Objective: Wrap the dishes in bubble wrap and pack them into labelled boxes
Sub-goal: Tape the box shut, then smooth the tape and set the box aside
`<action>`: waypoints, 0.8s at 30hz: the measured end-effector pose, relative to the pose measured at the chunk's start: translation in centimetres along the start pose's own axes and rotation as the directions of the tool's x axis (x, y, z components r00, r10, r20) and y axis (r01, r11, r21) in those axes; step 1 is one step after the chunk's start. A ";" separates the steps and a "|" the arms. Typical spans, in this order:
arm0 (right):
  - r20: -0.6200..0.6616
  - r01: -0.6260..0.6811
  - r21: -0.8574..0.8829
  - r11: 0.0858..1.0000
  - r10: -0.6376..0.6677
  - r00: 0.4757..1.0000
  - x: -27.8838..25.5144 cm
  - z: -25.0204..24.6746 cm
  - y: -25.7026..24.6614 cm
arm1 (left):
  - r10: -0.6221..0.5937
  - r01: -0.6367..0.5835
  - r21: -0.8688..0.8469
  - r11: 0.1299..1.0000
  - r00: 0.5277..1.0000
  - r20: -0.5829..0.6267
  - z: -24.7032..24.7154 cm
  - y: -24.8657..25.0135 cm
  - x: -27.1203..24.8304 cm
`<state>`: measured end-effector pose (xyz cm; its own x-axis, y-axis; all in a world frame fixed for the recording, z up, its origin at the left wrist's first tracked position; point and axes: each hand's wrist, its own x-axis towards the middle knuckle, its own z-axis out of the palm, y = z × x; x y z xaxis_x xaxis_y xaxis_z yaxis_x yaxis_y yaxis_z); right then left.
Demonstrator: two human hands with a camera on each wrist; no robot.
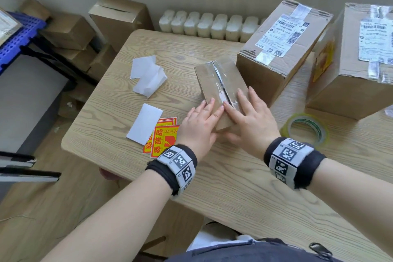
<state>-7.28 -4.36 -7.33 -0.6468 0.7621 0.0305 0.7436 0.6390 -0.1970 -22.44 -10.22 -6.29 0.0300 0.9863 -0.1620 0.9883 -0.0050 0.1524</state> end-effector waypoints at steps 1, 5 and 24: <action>0.013 0.016 -0.033 0.999 -0.015 1.000 0.2 -0.4 -0.4 | 0.011 -0.011 -0.024 1.000 1.000 -0.007 0.0 -0.4 -0.1; 0.123 0.082 -0.130 0.988 -0.066 0.990 1.6 -0.6 -1.3 | 0.032 -0.044 -0.152 0.987 0.997 -0.076 0.6 -2.3 -1.1; 0.493 -0.124 0.181 0.976 0.019 0.870 6.8 5.2 -11.3 | -0.325 0.368 -0.102 0.924 0.898 0.298 7.0 -13.3 -7.7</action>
<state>-20.99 -6.96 -9.95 -0.6320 0.6236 -0.4601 0.7750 0.5100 -0.3732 -34.81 -18.95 -13.92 -0.2493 0.8378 -0.4857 0.9090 0.3755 0.1811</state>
